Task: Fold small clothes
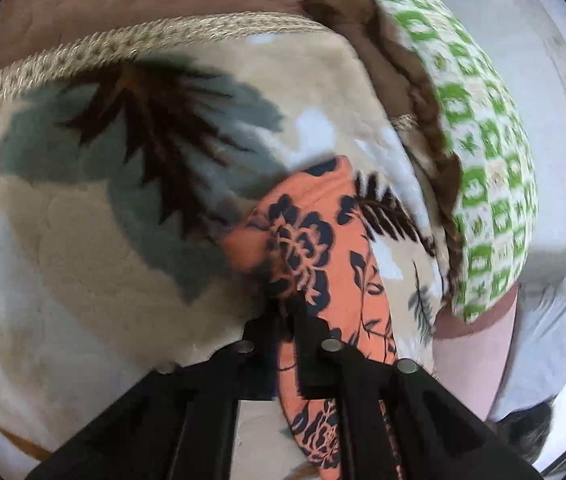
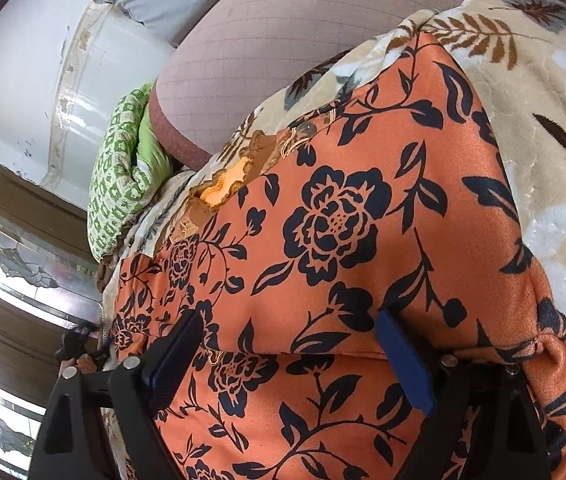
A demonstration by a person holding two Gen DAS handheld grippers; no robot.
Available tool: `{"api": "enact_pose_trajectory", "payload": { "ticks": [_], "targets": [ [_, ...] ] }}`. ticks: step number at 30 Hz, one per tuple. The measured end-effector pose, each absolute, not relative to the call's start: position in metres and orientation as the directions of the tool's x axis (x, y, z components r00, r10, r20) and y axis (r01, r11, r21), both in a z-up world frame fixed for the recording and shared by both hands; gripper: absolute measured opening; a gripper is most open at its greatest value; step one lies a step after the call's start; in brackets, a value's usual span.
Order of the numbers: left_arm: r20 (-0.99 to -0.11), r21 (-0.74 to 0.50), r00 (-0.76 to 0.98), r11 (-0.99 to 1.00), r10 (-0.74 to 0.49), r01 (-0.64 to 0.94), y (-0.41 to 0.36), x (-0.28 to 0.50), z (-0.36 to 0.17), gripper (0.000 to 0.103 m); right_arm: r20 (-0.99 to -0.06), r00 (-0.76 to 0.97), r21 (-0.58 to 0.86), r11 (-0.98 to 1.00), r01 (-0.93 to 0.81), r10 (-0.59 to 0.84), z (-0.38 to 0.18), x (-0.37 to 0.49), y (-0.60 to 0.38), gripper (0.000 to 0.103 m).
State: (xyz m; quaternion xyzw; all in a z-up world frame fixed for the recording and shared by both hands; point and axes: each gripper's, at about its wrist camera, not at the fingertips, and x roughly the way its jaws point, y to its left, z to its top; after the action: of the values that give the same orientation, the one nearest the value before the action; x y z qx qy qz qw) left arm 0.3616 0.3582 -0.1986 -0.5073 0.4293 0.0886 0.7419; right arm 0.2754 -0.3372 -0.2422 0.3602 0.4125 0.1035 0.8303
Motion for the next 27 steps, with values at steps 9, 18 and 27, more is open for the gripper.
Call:
{"api": "enact_pose_trajectory", "payload": {
  "ticks": [9,18,27],
  "targets": [
    [-0.593,-0.612,0.805,0.662,-0.021,-0.433,0.391,0.321,-0.055,0.004,-0.611,0.635,0.685,0.717,0.126,0.472,-0.243,0.275,-0.339,0.090],
    [-0.596,-0.541,0.803,0.748,-0.019,-0.384,0.381,0.323,-0.026,0.004,-0.690,0.599,0.582,0.803,0.127,0.406,-0.223,0.277,-0.321,0.090],
    [-0.419,-0.442,0.873,0.896,-0.250,0.044,0.178,0.329,0.091,0.004,-0.612,0.688,0.637,0.760,0.134,0.391,-0.206,0.221,-0.361,0.090]
  ]
}}
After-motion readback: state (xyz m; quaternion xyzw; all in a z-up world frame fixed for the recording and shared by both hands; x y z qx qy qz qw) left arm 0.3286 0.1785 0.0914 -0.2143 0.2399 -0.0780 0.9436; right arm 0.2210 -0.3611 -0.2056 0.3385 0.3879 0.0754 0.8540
